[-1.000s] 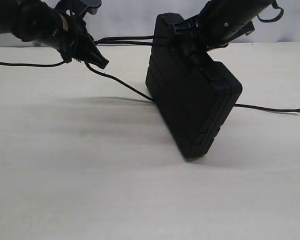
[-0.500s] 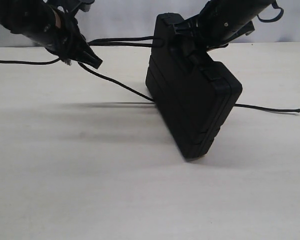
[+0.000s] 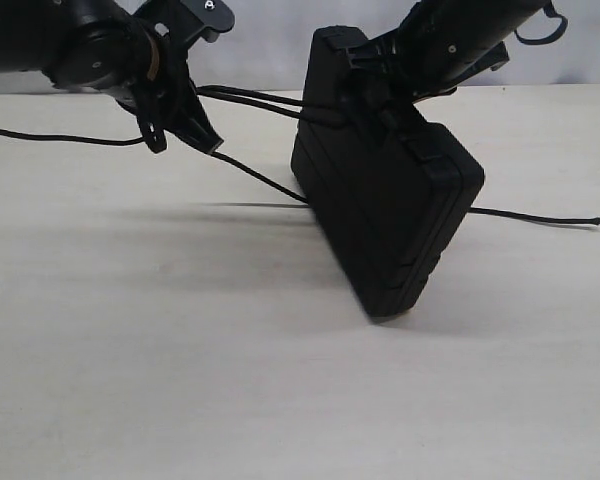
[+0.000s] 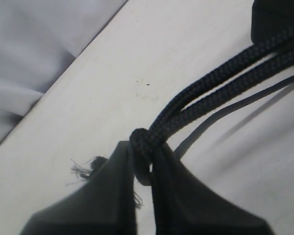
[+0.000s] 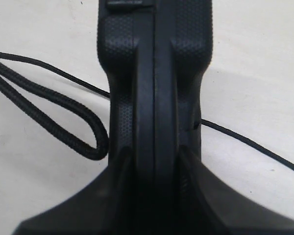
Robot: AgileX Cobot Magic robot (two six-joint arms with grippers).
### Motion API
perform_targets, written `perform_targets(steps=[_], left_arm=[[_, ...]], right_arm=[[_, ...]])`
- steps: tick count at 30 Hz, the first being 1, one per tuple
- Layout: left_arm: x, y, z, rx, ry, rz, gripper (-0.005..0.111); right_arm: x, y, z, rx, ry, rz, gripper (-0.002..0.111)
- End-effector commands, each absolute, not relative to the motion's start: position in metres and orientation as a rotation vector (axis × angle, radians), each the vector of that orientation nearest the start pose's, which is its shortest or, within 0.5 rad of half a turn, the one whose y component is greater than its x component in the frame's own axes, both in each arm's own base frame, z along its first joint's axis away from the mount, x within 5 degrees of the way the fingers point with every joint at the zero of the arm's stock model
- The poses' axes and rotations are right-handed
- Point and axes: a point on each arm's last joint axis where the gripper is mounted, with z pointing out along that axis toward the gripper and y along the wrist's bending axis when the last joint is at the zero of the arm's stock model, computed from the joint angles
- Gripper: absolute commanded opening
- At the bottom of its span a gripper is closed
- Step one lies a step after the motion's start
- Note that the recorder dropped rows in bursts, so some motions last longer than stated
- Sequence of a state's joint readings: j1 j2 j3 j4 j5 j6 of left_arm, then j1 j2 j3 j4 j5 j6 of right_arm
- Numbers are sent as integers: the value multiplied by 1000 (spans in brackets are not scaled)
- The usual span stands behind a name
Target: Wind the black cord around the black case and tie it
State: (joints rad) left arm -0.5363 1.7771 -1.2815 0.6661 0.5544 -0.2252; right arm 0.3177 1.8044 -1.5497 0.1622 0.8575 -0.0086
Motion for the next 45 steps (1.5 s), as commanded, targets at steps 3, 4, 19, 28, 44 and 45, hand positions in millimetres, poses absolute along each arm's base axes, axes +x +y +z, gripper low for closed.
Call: perform_targets(steps=[3,4,19,28,44,45], left_arm=[[341,-202,251,983,2110,248,0],[340,-204,251,1001,2097,258,0],[326,-228,250,1033,2081,135,0],[317,-247,249,1091,2021,73,0],[309,-292,231,1203,1801,-128,0],[307,-294,231,1210,1795,-133,0]], right_arm=[[377,136,294,-328,2581,320,4],[377,136,294,-328,2581,320,4],[377,136,294,-328,2581,320,4],[377,136,294,-328,2580,320,4],[380,142,298,-260,2538,424,4],[380,142,298,-260,2538,424,4]])
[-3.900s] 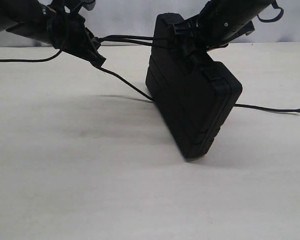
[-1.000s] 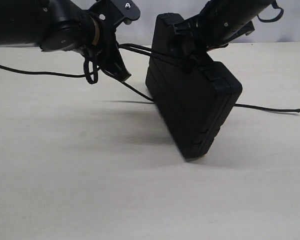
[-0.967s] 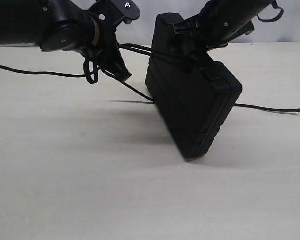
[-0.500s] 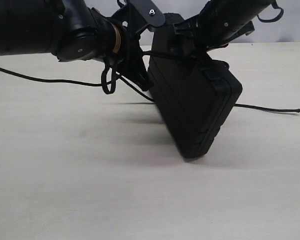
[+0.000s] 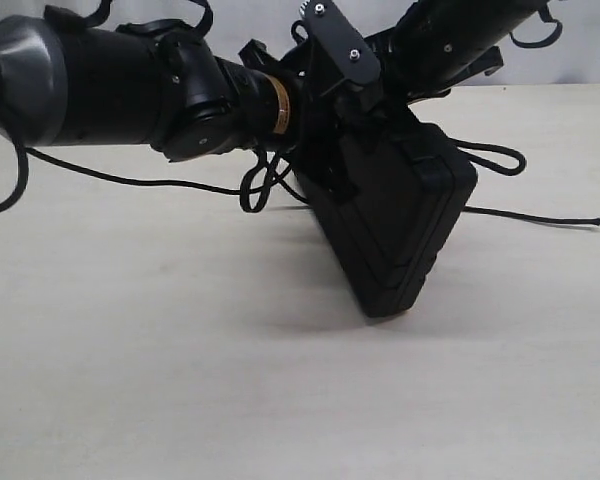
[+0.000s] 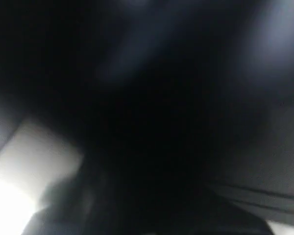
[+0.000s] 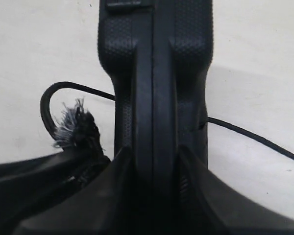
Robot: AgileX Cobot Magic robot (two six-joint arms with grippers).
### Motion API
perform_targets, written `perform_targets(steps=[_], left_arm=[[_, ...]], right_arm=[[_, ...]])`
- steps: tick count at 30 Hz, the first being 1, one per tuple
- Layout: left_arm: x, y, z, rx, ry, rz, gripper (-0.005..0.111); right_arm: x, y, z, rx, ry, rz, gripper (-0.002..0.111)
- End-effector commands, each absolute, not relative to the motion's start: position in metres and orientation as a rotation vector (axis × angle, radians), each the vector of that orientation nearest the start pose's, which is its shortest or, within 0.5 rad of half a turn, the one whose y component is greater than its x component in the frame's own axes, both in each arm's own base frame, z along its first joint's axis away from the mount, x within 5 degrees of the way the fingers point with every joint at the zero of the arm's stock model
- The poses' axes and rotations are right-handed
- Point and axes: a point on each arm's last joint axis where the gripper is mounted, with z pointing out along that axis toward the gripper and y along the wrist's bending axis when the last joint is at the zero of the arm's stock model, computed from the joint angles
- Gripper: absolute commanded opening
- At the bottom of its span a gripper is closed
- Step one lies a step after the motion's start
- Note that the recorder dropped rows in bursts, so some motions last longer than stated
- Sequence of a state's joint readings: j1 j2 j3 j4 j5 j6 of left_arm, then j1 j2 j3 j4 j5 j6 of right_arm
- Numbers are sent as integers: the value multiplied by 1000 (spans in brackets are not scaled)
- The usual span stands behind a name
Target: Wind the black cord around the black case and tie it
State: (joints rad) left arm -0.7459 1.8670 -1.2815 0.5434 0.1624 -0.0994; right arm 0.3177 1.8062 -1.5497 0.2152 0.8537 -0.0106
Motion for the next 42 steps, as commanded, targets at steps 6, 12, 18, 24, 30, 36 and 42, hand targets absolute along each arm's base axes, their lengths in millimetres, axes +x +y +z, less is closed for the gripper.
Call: perform_targets(steps=[6,12,18,24,30,36,42], left_arm=[[296,-277,247,1223,1922,6,55],[293,-264,241,1353,1991,165,59],[299,-278,221,1397,1933,105,58],[300,-285,224,1378,1859,46,15],[300,-286,224,1359,1868,23,0],[299,-290,239,1306,1792,-47,0],[299,-291,240,1296,1780,-59,0]], right_arm=[[380,142,298,-260,2538,424,4],[380,142,298,-260,2538,424,4],[380,142,298,-260,2538,424,4],[380,142,298,-260,2538,424,4],[380,142,298,-260,2538,424,4],[380,142,298,-260,2538,424,4],[380,142,298,-260,2538,424,4]])
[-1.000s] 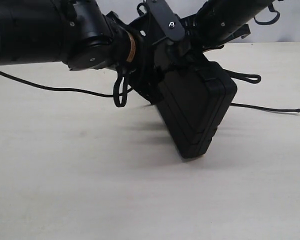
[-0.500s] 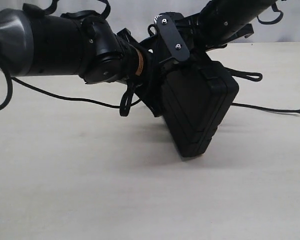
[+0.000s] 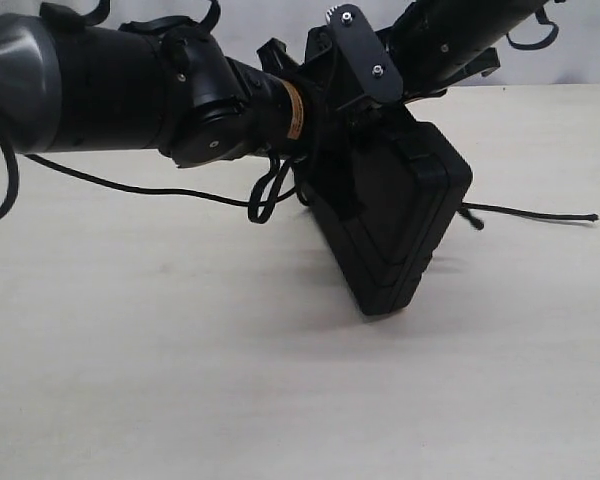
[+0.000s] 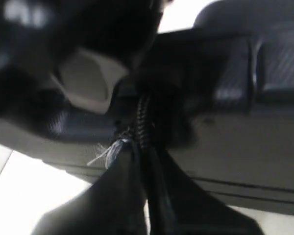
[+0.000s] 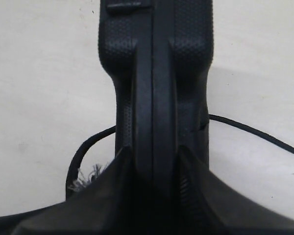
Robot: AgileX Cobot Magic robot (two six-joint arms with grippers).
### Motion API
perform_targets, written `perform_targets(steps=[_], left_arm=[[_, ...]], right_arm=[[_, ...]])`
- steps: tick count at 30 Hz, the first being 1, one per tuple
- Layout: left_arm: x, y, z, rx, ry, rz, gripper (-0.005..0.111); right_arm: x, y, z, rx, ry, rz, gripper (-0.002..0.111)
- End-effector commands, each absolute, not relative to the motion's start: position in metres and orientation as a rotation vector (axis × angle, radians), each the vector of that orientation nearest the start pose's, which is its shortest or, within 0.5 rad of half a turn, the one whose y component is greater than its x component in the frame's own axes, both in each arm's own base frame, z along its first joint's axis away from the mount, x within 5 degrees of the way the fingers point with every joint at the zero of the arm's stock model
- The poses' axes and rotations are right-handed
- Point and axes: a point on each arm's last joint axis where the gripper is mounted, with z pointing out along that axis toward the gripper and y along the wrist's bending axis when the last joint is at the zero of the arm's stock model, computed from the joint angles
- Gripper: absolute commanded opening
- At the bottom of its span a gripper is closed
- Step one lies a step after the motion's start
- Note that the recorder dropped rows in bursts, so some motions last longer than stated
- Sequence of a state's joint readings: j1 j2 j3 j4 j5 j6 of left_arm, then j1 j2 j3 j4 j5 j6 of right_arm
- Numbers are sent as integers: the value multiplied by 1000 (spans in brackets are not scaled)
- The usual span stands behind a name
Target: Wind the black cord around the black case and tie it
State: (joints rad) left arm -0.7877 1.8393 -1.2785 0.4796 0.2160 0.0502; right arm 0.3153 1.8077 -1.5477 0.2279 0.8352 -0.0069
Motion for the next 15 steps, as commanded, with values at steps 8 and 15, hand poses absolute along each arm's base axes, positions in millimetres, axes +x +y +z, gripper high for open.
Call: perform_targets(steps=[8,15], left_arm=[[299,-291,240,1291,1787,-68,2],[297,-273,230,1410,1920,155,53]], right_arm=[[379,142,298,-260,2540,424,4],[379,142,298,-261,2542,424,4]])
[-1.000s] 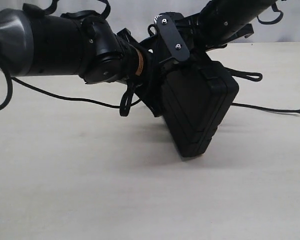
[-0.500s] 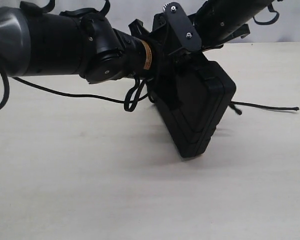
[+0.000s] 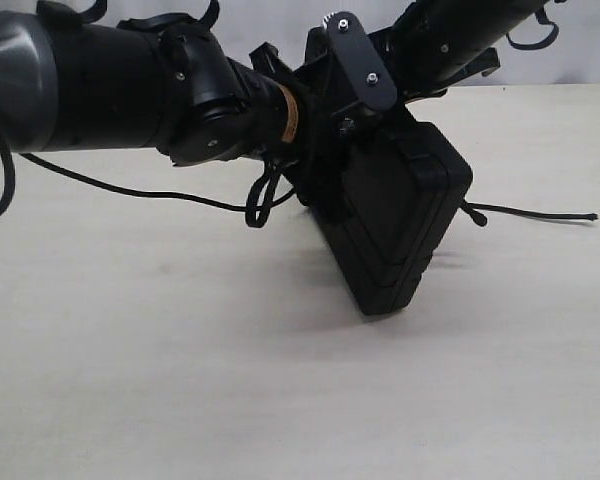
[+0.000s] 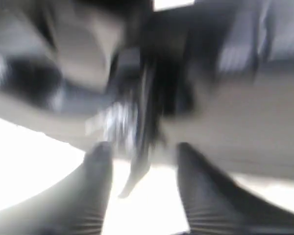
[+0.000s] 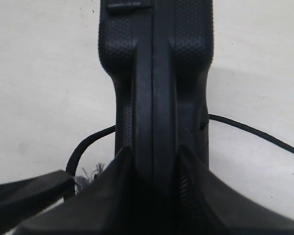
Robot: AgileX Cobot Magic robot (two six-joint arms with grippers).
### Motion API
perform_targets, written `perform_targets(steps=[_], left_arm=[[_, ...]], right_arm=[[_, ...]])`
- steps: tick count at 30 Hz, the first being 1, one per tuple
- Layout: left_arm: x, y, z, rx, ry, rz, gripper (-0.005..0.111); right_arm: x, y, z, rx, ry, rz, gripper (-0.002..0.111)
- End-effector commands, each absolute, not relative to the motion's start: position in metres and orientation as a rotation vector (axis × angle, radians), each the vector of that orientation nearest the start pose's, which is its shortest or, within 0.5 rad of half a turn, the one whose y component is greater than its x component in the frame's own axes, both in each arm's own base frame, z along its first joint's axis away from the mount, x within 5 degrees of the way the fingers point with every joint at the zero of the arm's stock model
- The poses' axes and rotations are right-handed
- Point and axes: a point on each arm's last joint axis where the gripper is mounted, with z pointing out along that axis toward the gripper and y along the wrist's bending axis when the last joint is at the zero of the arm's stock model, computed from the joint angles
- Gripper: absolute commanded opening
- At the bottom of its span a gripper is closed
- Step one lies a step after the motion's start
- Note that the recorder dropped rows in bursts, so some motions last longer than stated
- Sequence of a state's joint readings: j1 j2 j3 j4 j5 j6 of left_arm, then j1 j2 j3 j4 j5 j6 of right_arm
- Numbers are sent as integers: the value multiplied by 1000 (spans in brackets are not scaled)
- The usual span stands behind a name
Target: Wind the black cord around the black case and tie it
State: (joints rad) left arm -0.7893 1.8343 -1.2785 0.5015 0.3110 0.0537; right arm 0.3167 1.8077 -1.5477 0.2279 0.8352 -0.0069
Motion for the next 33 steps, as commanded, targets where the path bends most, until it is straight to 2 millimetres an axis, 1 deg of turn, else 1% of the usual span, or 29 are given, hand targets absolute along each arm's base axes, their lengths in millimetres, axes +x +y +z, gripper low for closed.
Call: perform_targets(steps=[1,3,5,7,10,11,17,20,24,26,27,31,32,33], left_arm=[[297,-272,230,1420,1920,172,52],[298,-274,232,1417,1887,156,52],[299,-278,234,1394,1851,108,40],[299,-281,236,1385,1824,85,22],[299,-283,237,1365,1821,52,3],[298,-284,237,1350,1821,29,0],[298,-294,245,1266,1752,-102,0],[298,-293,245,1267,1755,-100,0],[298,-289,241,1293,1808,-56,0],[298,-288,240,1305,1811,-41,2],[298,-288,240,1305,1811,-41,8],[297,-285,237,1321,1849,-10,47],[297,-283,237,1337,1859,15,53],[297,-280,234,1358,1882,52,54]], right_arm=[[379,142,298,-261,2542,424,4],[379,142,298,-261,2542,424,4],[379,142,297,-261,2544,423,4],[379,142,297,-261,2544,423,4],[379,142,297,-261,2544,423,4],[379,142,297,-261,2544,423,4],[379,142,297,-261,2544,423,4],[379,142,297,-261,2544,423,4],[379,142,298,-261,2541,424,4],[379,142,298,-261,2541,424,4],[379,142,298,-261,2541,424,4],[379,142,297,-262,2548,423,4],[379,142,297,-262,2548,423,4],[379,142,297,-262,2548,423,4]])
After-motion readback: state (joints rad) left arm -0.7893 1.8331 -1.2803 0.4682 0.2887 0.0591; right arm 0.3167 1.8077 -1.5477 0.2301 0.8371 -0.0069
